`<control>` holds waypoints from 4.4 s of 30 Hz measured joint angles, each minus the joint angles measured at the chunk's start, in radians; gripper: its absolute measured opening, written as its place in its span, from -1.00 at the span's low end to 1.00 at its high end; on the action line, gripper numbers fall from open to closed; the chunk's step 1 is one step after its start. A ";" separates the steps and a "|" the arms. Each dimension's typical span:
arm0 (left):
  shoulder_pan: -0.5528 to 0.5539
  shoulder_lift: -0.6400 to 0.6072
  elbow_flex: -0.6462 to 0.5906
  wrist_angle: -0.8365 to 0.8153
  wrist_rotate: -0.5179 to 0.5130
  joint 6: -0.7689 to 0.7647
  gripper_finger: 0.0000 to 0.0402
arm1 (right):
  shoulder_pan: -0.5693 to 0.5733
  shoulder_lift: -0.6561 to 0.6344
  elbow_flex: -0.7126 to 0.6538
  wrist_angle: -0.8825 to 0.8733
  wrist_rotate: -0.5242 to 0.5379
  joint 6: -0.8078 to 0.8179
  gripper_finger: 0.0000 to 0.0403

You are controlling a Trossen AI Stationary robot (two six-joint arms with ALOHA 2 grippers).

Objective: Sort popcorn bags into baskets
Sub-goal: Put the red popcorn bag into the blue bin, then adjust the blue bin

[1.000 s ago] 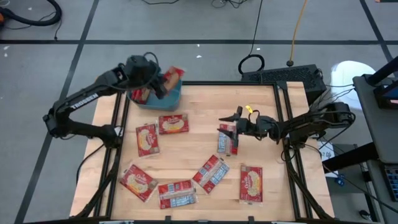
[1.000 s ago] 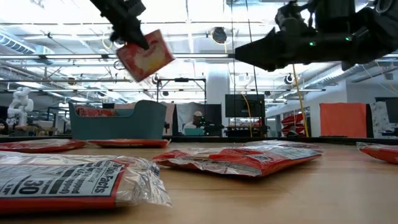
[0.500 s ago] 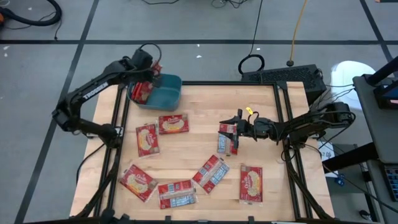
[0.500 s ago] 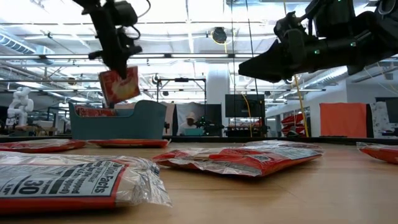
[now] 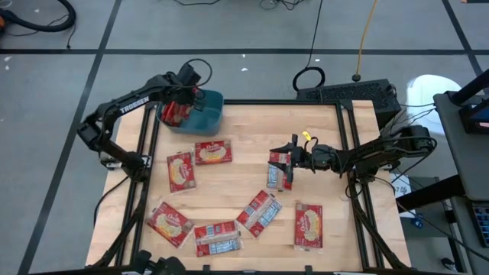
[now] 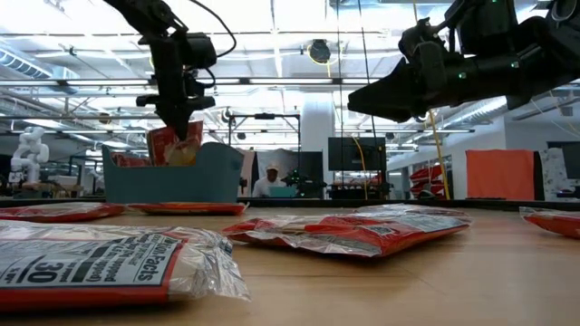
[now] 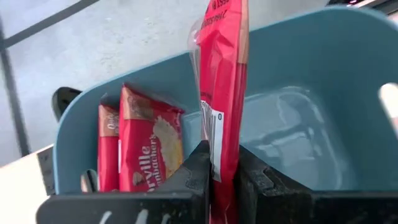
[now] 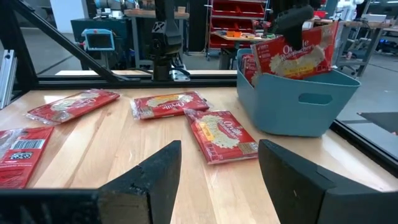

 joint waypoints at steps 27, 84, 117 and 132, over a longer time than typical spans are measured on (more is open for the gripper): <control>-0.034 0.003 -0.034 -0.038 -0.079 -0.116 -0.81 | 0.003 0.000 0.000 -0.001 -0.002 0.003 0.03; -0.108 0.207 -0.196 0.437 0.083 0.010 -0.82 | 0.006 0.001 0.000 0.015 0.005 0.030 0.03; -0.385 -0.539 -0.417 0.257 0.012 0.059 -0.83 | -0.212 0.371 0.735 -0.412 -0.062 0.002 -0.63; -0.684 -0.560 -0.616 0.023 -0.103 -0.401 -0.83 | -0.248 0.568 0.890 -0.413 -0.210 0.040 -0.89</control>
